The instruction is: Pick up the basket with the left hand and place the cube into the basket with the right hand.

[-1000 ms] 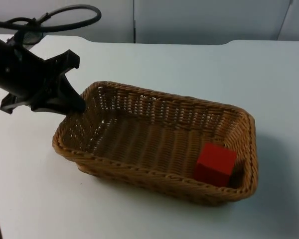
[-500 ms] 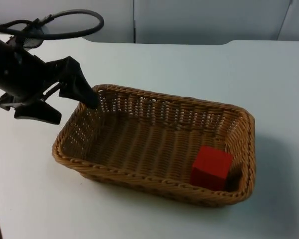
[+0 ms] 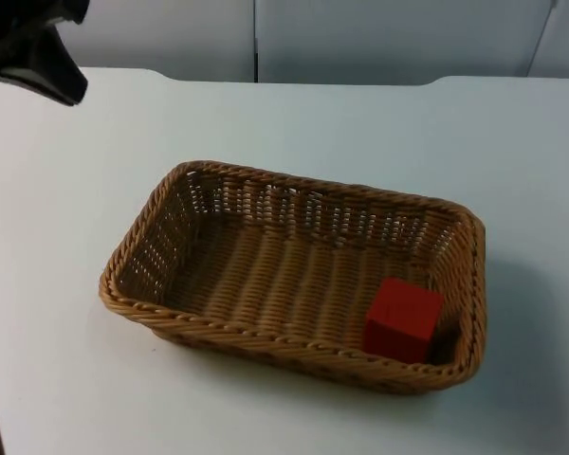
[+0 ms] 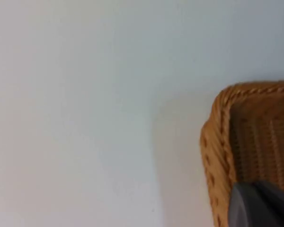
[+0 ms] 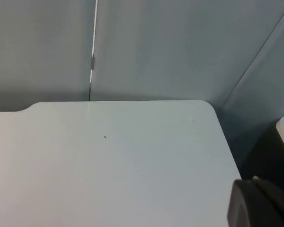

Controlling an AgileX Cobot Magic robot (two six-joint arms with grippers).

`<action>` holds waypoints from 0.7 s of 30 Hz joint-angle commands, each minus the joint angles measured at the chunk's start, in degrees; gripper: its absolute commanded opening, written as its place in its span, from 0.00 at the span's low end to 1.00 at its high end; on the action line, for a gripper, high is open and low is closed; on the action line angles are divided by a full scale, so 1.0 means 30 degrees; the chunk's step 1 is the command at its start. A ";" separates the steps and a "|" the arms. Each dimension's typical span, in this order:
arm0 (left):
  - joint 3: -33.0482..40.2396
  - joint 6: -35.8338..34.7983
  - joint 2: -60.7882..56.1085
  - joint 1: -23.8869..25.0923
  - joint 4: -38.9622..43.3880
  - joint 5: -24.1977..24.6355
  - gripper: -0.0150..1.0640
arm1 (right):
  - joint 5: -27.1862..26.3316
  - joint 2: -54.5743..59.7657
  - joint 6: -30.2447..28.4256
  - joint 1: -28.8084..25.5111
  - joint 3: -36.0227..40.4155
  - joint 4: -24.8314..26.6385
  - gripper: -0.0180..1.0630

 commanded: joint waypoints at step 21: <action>1.2118 -0.5593 -2.7076 0.0256 0.4309 -0.0597 0.01 | -0.0494 -1.1895 0.2064 -0.0128 1.0380 0.1056 0.01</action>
